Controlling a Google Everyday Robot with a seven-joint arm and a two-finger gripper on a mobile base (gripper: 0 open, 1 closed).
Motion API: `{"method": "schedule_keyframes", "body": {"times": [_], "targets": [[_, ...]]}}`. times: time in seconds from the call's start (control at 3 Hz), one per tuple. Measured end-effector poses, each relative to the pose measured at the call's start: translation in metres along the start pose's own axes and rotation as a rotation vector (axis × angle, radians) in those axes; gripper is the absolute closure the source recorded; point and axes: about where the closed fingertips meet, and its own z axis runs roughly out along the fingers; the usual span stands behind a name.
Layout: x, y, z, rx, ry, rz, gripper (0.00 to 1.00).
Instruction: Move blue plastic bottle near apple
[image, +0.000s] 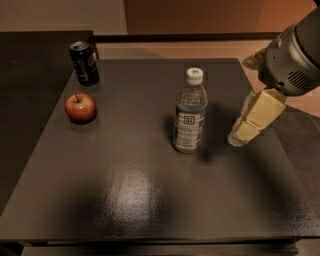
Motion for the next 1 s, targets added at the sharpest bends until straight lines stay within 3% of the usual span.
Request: {"method": "schedule_keyframes", "body": {"times": [0.33,1.0], "targets": [[-0.021,0.001,0.02,-0.019,-0.105,0.016,0.0],[-0.054,0.012,0.042,-0.088,-0.244,0.009,0.0]]}}
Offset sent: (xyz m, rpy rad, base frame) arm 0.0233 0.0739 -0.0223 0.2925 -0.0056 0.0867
